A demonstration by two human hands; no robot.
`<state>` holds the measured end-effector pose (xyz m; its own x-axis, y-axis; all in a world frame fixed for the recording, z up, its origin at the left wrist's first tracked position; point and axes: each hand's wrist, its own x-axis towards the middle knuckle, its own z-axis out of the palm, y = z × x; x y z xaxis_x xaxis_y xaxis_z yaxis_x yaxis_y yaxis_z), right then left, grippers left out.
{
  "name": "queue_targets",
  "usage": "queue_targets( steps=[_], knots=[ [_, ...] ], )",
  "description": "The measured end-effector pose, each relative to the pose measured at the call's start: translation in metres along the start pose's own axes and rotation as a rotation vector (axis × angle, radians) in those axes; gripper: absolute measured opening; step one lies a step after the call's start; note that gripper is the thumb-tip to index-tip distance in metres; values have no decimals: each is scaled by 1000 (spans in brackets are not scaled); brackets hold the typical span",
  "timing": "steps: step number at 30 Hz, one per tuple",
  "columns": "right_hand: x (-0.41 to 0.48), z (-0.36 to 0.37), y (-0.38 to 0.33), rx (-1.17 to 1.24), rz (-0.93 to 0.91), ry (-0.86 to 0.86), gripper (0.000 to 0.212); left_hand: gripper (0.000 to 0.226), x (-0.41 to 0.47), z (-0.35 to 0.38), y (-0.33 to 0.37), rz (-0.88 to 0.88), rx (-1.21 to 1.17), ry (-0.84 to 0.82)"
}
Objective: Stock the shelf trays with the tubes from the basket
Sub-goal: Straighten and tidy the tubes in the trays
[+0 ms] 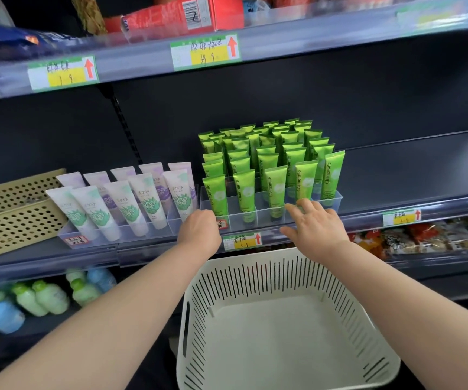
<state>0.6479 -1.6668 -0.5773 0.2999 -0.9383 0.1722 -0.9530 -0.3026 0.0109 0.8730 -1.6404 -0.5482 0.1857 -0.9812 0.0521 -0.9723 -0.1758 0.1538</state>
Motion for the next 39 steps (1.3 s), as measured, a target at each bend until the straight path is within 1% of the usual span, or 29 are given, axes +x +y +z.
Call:
queue_targets(
  steps=[1,3,5,11,15,21,27,33,39],
  knots=[
    [1,0,1,0,1,4,60,8,-1,2,2,-14,-19,10],
    [2,1,1,0,3,12,58,13,-3,5,6,-36,-29,30],
    [2,2,2,2,5,19,57,11,-3,6,8,-49,-43,51],
    [4,1,3,14,3,39,54,15,-1,3,9,-76,-38,49],
    [4,1,7,16,18,52,52,20,-1,4,9,-38,-31,55],
    [2,1,20,19,47,52,52,34,-4,7,23,22,-39,73],
    [-1,0,35,33,61,44,51,38,-4,11,40,5,-86,57],
    [-3,0,55,43,97,33,50,39,-4,12,62,16,-80,37],
    [-5,-1,82,79,149,34,46,34,0,11,92,33,-72,-30]
  ],
)
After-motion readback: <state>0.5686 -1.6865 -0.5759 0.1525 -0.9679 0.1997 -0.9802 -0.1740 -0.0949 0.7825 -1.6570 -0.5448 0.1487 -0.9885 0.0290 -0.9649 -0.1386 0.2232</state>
